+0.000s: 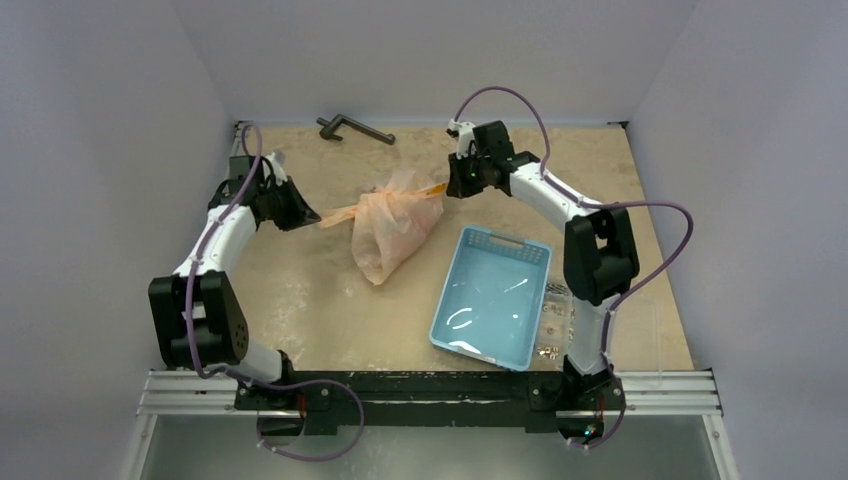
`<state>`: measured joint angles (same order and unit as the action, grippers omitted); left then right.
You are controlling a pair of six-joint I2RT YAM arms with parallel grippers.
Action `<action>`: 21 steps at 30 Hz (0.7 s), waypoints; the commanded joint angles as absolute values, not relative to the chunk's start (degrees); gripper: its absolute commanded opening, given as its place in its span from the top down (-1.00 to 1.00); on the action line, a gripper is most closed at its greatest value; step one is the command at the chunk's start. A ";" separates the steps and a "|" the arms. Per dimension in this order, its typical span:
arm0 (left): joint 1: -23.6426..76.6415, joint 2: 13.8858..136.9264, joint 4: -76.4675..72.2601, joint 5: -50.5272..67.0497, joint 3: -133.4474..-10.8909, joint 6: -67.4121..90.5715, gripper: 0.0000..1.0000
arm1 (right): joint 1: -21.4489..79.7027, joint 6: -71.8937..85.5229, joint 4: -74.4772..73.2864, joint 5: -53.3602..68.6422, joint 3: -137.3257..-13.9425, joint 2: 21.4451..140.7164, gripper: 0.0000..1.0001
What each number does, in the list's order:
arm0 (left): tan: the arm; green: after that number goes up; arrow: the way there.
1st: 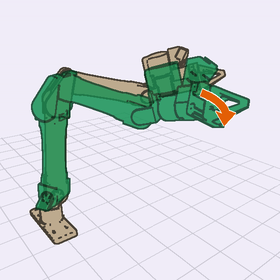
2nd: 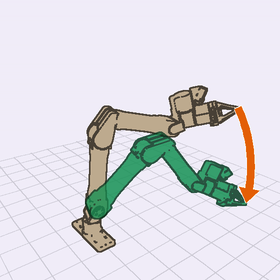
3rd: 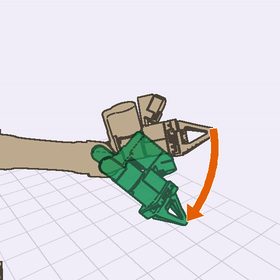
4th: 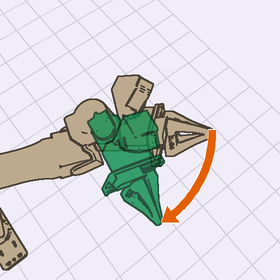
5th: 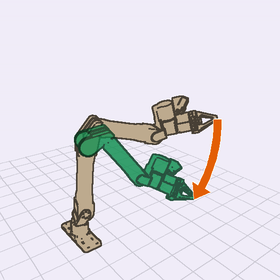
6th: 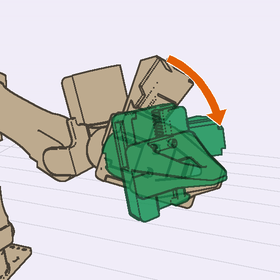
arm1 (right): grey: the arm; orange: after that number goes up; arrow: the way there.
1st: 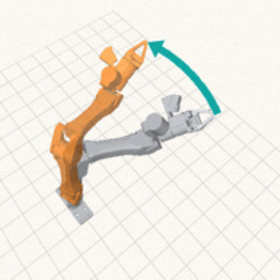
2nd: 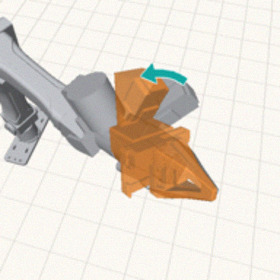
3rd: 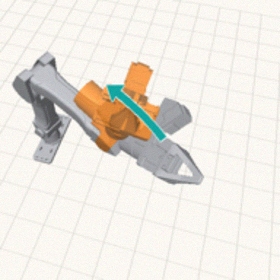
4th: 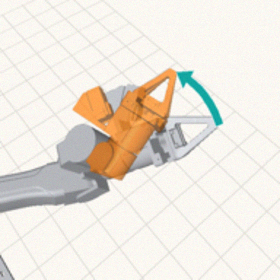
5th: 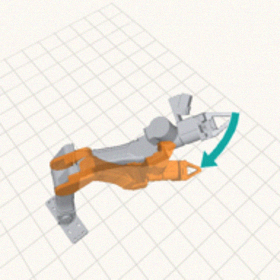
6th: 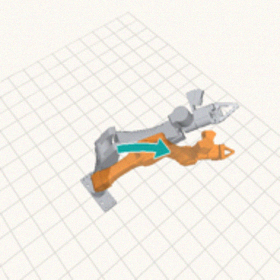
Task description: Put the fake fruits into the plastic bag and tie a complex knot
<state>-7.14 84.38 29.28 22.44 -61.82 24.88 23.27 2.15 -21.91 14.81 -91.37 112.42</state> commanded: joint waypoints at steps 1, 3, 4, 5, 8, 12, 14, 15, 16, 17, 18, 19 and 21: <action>-8.16 86.51 32.34 22.55 -64.64 19.79 1.00 | 17.52 3.00 -23.05 11.13 -90.20 110.72 1.00; -4.77 84.76 31.06 27.40 -66.64 17.85 1.00 | 18.33 1.80 -21.05 16.54 -90.75 107.49 1.00; -3.58 83.64 29.79 29.81 -67.16 17.50 1.00 | 18.41 1.83 -18.92 20.10 -90.69 105.98 1.00; -2.78 82.99 28.70 31.57 -68.14 17.41 1.00 | 18.51 2.14 -17.50 23.50 -90.86 104.43 1.00; -2.02 82.91 28.08 33.55 -72.04 17.54 1.00 | 18.47 2.50 -15.91 29.59 -92.54 102.00 1.00; -0.57 84.82 26.15 39.76 -76.37 17.71 1.00 | 19.50 3.31 -14.82 37.37 -94.45 101.97 1.00; 2.62 86.80 25.39 41.97 -78.57 17.90 1.00 | 21.74 3.14 -14.82 39.48 -95.45 103.34 1.00; 3.65 87.81 24.68 42.99 -79.63 18.55 1.00 | 22.83 3.43 -14.01 41.02 -95.71 104.04 1.00; 4.56 88.74 23.48 44.27 -80.45 19.84 1.00 | 24.35 4.17 -13.05 42.17 -96.13 104.97 1.00; 5.62 89.69 21.96 45.93 -81.12 21.52 1.00 | 25.37 5.25 -11.56 43.14 -96.57 105.53 1.00; 6.30 90.63 20.09 47.20 -82.00 23.25 1.00 | 26.30 6.61 -10.03 44.10 -97.06 106.16 1.00; 7.01 91.53 18.72 48.38 -82.75 24.81 1.00 | 27.01 7.23 -8.55 44.51 -97.77 106.88 1.00; 7.98 93.11 16.33 49.83 -83.81 27.80 1.00 | 27.54 9.23 -5.64 45.05 -99.24 108.57 1.00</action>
